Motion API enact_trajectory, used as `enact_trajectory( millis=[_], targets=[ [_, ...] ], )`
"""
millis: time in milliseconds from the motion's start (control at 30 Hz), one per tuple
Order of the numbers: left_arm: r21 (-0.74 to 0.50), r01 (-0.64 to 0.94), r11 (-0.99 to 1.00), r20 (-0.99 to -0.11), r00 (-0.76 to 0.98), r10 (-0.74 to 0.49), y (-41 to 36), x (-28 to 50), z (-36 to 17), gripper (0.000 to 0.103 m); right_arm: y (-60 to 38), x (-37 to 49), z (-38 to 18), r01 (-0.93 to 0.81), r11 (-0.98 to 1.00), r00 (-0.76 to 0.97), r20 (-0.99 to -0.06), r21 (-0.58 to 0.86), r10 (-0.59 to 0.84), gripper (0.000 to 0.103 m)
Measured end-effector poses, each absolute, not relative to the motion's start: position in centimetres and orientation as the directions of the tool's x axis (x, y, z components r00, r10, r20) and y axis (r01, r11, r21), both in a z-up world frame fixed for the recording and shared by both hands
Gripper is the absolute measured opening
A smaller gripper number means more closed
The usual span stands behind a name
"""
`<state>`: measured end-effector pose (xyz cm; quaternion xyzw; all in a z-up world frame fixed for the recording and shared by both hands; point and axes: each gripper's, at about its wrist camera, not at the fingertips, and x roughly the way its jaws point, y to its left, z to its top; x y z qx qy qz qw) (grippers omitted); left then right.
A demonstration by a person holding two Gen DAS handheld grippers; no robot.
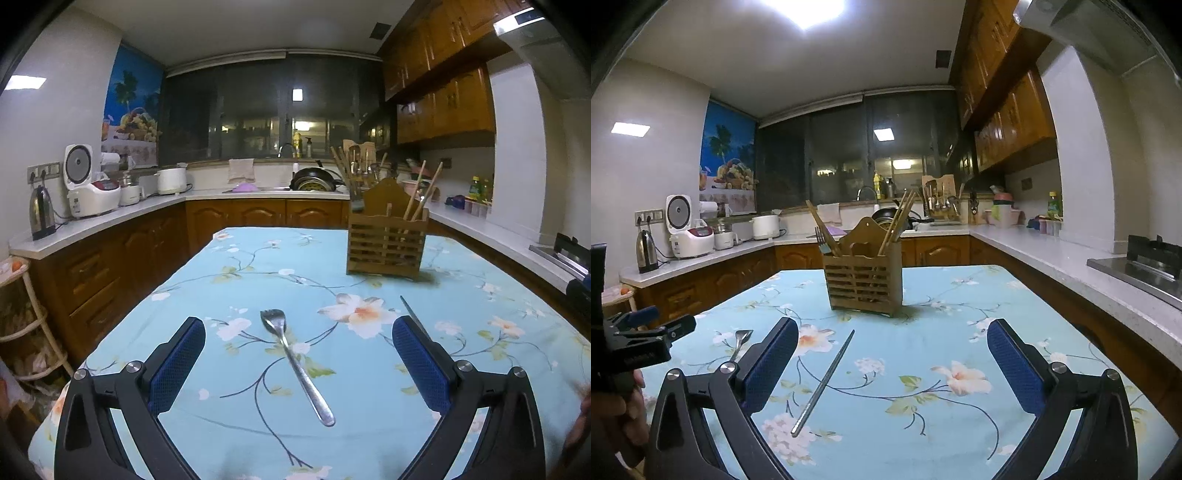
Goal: Organize utensils
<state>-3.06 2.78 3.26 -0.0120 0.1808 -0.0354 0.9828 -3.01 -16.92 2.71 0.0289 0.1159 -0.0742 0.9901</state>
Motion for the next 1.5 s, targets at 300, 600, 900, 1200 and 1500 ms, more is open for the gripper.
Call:
enact_trajectory(
  millis=[300,600,900,1200,1500],
  targets=[
    [-0.036,0.061,0.997,-0.351,0.934,-0.07,3.21,-2.65,2.63,0.102,-17.4,-2.9,2.45,0.156,0.986,0.959,-0.246,0.052,-0.139,0.103],
    [-0.041,0.06,0.997,-0.351,0.934,-0.07,3.27,-2.67,2.53,0.102,-17.84,-2.93,2.26,0.156,0.986,0.959,-0.251,0.066,-0.135,0.103],
    [-0.045,0.054,0.997,-0.352,0.933,-0.067,3.31,-2.84,2.71,0.102,-17.85,-2.95,2.23,0.157,0.985,0.958,-0.252,0.066,-0.136,0.103],
    [-0.033,0.056,0.998,-0.343,0.937,-0.064,3.24,-3.46,2.8,0.102,-17.81,-3.01,2.1,0.151,0.986,0.959,-0.25,0.065,-0.13,0.103],
    [-0.028,0.056,0.998,-0.353,0.934,-0.062,3.0,-3.6,3.1,0.102,-17.56,-3.3,2.18,0.145,0.987,0.961,-0.247,0.067,-0.125,0.103]
  ],
)
